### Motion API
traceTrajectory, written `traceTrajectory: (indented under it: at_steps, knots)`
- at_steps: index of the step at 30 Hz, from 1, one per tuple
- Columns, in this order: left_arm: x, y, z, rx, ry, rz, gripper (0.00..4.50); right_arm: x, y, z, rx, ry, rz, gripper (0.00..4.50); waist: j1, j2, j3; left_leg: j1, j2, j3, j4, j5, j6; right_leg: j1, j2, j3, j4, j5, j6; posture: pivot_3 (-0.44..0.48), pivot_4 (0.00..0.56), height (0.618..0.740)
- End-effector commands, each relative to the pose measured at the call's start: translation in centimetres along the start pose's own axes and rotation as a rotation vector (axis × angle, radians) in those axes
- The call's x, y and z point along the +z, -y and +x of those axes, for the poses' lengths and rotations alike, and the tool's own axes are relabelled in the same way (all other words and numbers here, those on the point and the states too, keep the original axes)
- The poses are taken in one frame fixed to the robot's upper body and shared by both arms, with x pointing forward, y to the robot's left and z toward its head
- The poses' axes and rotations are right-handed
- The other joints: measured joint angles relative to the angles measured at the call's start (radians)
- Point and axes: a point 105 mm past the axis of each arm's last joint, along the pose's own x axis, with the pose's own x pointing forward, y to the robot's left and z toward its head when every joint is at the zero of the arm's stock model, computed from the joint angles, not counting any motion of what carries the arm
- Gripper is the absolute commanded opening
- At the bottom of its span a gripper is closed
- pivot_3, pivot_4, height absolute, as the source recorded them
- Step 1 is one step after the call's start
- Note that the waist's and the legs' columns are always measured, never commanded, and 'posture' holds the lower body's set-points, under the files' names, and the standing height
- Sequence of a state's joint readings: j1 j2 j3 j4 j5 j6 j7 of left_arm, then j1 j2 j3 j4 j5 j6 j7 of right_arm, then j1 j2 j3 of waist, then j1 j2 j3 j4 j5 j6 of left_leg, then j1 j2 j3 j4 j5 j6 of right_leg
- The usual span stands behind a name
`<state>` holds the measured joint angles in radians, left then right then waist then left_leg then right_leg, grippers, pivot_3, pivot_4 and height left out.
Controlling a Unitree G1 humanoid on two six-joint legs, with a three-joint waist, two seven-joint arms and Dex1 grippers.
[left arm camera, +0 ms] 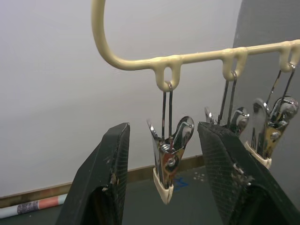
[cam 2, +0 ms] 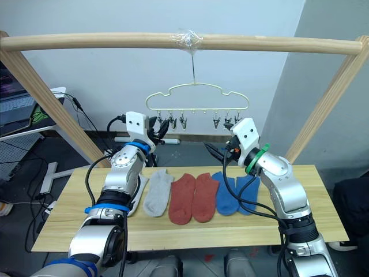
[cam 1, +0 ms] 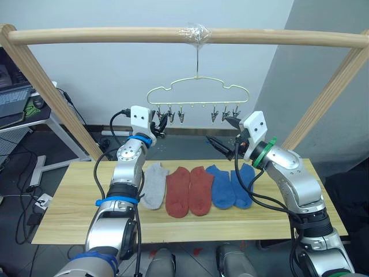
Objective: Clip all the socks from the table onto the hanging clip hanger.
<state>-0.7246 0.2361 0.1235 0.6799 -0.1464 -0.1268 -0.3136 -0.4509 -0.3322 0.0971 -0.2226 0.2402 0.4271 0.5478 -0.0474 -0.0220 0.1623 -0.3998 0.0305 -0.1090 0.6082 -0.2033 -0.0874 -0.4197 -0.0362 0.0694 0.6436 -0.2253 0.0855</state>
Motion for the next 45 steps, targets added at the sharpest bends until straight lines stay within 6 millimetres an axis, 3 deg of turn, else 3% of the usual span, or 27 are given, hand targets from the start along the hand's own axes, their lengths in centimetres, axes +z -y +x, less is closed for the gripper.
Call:
traceTrajectory:
  at_steps: [1,35,38,42,45]
  knots:
    - [2.18,-0.17,0.56,0.024,0.082,0.035,2.34,1.51,0.27,-0.51,-0.015,0.049,-0.022,4.5,-0.001,0.0,0.0,0.0,0.0,0.0,0.0,0.0,0.0,0.0,0.0,0.0,0.0,0.0,0.0,-0.04,0.151,0.74]
    - [2.17,0.45,0.95,0.04,0.095,0.054,2.34,1.69,0.76,-0.52,-0.023,0.048,-0.032,4.5,-0.006,0.0,0.0,0.0,0.0,0.0,0.0,0.0,0.0,0.0,0.0,0.0,0.0,0.0,0.0,-0.043,0.141,0.74]
    - [2.26,0.56,0.96,0.034,0.102,0.045,1.85,1.71,0.77,-0.54,-0.024,0.047,-0.03,4.5,-0.006,0.0,0.0,0.0,0.0,0.0,0.0,0.0,0.0,0.0,0.0,0.0,0.0,0.0,0.0,-0.044,0.144,0.74]
    - [2.27,0.54,0.97,0.033,0.101,0.04,0.71,1.75,0.76,-0.49,-0.025,0.049,-0.029,4.5,-0.007,0.0,0.0,0.0,0.0,0.0,0.0,0.0,0.0,0.0,0.0,0.0,0.0,0.0,0.0,-0.046,0.145,0.74]
    - [2.37,0.43,1.04,0.036,0.102,0.038,0.14,1.75,0.77,-0.5,-0.026,0.049,-0.029,4.5,-0.007,0.0,0.0,0.0,0.0,0.0,0.0,0.0,0.0,0.0,0.0,0.0,0.0,0.0,0.0,-0.046,0.145,0.74]
